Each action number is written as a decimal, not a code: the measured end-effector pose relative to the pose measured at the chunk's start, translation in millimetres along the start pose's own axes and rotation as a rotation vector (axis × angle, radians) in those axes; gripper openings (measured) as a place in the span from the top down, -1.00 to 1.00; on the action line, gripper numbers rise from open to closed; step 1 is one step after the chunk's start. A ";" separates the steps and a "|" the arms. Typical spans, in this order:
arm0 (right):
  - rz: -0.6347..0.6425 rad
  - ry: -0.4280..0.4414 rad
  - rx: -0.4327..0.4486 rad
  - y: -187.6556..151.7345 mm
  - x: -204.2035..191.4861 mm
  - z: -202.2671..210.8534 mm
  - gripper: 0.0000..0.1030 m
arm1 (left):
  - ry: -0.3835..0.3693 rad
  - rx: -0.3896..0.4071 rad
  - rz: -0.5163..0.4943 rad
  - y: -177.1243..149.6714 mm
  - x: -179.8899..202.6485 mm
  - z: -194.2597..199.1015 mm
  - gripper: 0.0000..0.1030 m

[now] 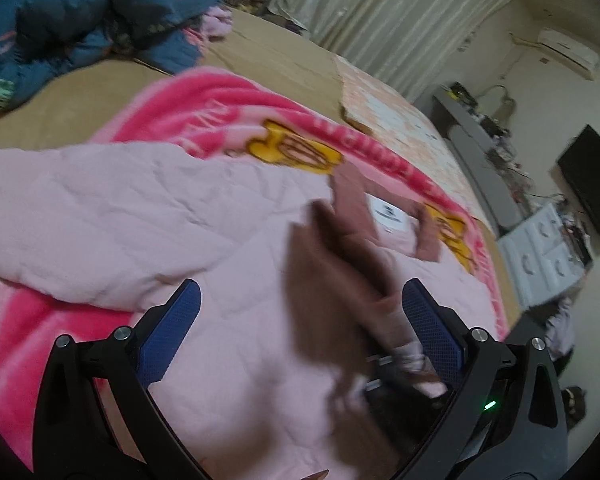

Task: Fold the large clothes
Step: 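Fold the held sleeve across the jacket body and open the right gripper, then grasp the mauve-trimmed front edge with the left gripper and fold it inward, then open the left gripper and withdraw it from the folded front panel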

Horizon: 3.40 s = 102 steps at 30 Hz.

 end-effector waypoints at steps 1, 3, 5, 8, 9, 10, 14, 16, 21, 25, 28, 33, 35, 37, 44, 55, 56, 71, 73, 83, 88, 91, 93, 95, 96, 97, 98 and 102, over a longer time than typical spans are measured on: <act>-0.004 0.018 -0.006 -1.4 -1.2 1.3 -0.30 | -0.011 -0.010 0.002 -2.5 1.0 -2.6 -0.83; -0.017 0.051 -0.018 -6.9 -1.1 5.6 -0.58 | -0.033 -0.040 0.012 -8.3 2.3 -10.2 -0.83; -0.024 0.061 -0.030 -13.1 0.7 12.9 -0.63 | -0.048 -0.067 0.020 -13.7 2.5 -18.6 -0.83; -0.075 0.080 -0.040 -25.5 17.3 33.6 -0.74 | -0.059 -0.104 0.018 -22.8 3.0 -31.9 -0.83; -0.091 0.080 -0.042 -29.1 25.0 38.8 -0.76 | -0.066 -0.126 0.015 -27.0 3.7 -38.4 -0.83; -0.113 0.076 -0.044 -34.9 35.4 46.4 -0.77 | -0.065 -0.148 0.017 -30.7 4.2 -44.9 -0.83; -0.184 0.010 -0.045 -59.7 79.3 72.9 -0.77 | -0.052 -0.200 0.017 -44.8 6.9 -67.2 -0.83; -0.215 -0.026 -0.048 -70.1 100.1 80.8 -0.77 | -0.025 -0.197 0.005 -49.6 8.6 -74.0 -0.83; -0.296 -0.113 -0.050 -94.5 149.1 100.2 -0.77 | 0.028 -0.150 -0.069 -59.8 16.8 -83.7 -0.78; -0.347 -0.154 -0.042 -107.1 170.4 107.8 -0.77 | -0.024 -0.121 -0.079 -58.2 18.4 -81.3 -0.30; -0.386 -0.156 -0.043 -113.6 179.4 107.8 -0.77 | -0.056 -0.110 -0.097 -58.6 19.9 -82.2 0.28; -0.396 -0.152 -0.042 -115.7 180.2 108.7 -0.74 | -0.065 -0.036 -0.173 -53.9 33.9 -66.7 0.66; -0.400 -0.152 -0.032 -114.8 181.3 112.6 -0.74 | -0.076 0.010 -0.200 -47.1 42.4 -52.4 0.69; -0.409 -0.154 -0.008 -112.0 184.0 118.5 -0.74 | -0.083 0.073 -0.233 -37.8 54.1 -32.2 0.70; -0.404 -0.150 0.009 -99.8 186.5 117.9 -0.74 | -0.006 0.045 -0.203 -40.5 24.4 -35.1 0.67; -0.350 -0.098 0.009 -59.0 174.5 94.2 -0.77 | 0.075 -0.055 -0.173 -60.4 -4.8 -63.0 0.51; -0.342 -0.096 -0.007 -55.6 173.5 87.4 -0.77 | 0.077 -0.058 -0.172 -60.4 -5.8 -62.7 0.48; -0.468 -0.134 -0.145 -94.5 197.2 30.2 -0.77 | 0.147 -0.062 -0.248 -69.7 6.9 -62.1 0.19; -0.463 -0.143 -0.145 -95.2 196.5 32.0 -0.77 | 0.151 -0.065 -0.248 -69.3 7.7 -61.4 0.14; -0.479 -0.129 -0.128 -101.2 193.1 50.5 -0.88 | 0.191 -0.070 -0.264 -72.5 15.1 -54.3 -0.49; -0.485 -0.130 -0.121 -101.1 192.3 58.0 -0.89 | 0.198 -0.058 -0.280 -73.4 21.1 -47.1 -0.70; -0.492 -0.133 -0.106 -100.0 193.0 65.2 -0.90 | 0.204 -0.050 -0.292 -73.3 25.1 -43.6 -0.80; -0.497 -0.135 -0.094 -99.0 194.3 70.5 -0.91 | 0.215 -0.044 -0.296 -73.2 27.0 -41.2 -0.82; -0.500 -0.136 -0.082 -97.9 195.9 75.8 -0.92 | 0.224 -0.040 -0.299 -73.4 28.2 -38.5 -0.82; -0.501 -0.137 -0.078 -98.1 196.1 78.1 -0.92 | 0.228 -0.039 -0.299 -73.5 28.8 -37.8 -0.82; -0.501 -0.139 -0.071 -97.4 196.2 81.3 -0.92 | 0.235 -0.039 -0.300 -73.4 29.1 -37.0 -0.82; -0.500 -0.141 -0.066 -96.7 195.7 84.2 -0.92 | 0.243 -0.039 -0.302 -73.3 29.3 -36.3 -0.82; -0.492 -0.140 -0.051 -92.2 192.5 92.6 -0.92 | 0.266 -0.024 -0.298 -71.6 28.2 -29.8 -0.82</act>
Point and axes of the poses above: each gripper's, at about its wrist camera, not at the fingertips, and z roughly against the way its jaws point, x to its right, y to its top, the point moved 1 cm from there along -z, roughly the way its jaws point, and after that the axes turned 2 degrees about z, right-handed, at the moved point
